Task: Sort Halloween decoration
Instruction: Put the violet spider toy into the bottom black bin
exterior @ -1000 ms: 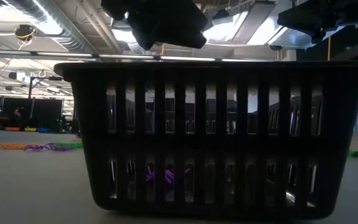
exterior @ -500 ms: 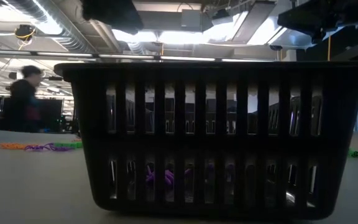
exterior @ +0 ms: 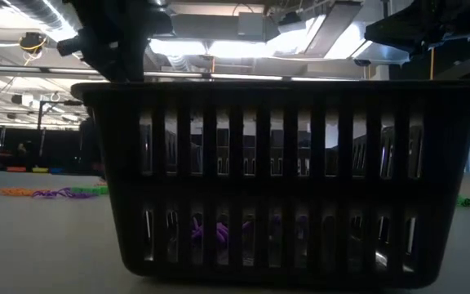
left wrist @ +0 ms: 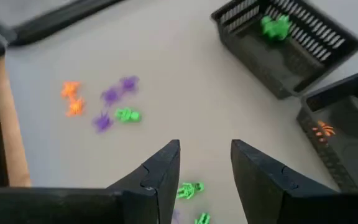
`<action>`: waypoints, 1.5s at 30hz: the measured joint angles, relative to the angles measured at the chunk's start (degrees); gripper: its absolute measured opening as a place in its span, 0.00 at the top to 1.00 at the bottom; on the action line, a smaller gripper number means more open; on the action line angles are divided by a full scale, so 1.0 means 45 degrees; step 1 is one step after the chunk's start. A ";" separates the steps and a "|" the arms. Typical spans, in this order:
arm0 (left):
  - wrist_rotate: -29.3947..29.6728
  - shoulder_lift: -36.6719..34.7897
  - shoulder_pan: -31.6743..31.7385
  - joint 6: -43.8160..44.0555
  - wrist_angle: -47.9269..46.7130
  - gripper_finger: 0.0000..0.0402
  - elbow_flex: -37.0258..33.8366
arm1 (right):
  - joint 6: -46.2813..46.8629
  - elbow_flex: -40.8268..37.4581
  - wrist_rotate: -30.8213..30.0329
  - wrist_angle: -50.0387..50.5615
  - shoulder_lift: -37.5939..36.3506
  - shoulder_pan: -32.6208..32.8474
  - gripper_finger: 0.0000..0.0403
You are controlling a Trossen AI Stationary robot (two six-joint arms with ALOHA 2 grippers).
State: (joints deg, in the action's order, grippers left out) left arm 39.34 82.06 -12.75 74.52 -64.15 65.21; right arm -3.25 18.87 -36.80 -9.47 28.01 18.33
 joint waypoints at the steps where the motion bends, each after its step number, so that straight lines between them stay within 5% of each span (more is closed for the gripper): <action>1: -0.0050 0.0009 0.0115 0.0019 0.0068 0.66 0.0000 | 0.0000 0.0000 0.0000 0.0069 0.0000 0.0002 0.77; 10: 0.0388 0.0009 0.1612 0.1086 -0.0404 0.66 0.0000 | 0.0000 0.0000 -0.0004 0.0153 0.0000 -0.0001 0.77; 28: -0.2395 0.0277 0.4912 0.2351 0.0642 0.66 -0.1733 | 0.0000 0.0000 -0.0002 0.0139 0.0000 0.0003 0.77; 37: -0.4161 0.0273 0.7589 -0.0316 0.3439 0.66 -0.3373 | 0.0000 0.0000 -0.0004 0.0139 0.0000 0.0002 0.77; 45: -0.5102 0.0272 0.9136 -0.0656 0.4733 0.66 -0.4458 | 0.0000 0.0000 -0.0004 0.0139 -0.0004 -0.0001 0.77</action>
State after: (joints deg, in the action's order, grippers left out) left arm 16.38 83.29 28.37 71.57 -42.85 45.15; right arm -3.25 18.87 -36.81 -8.84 27.99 18.33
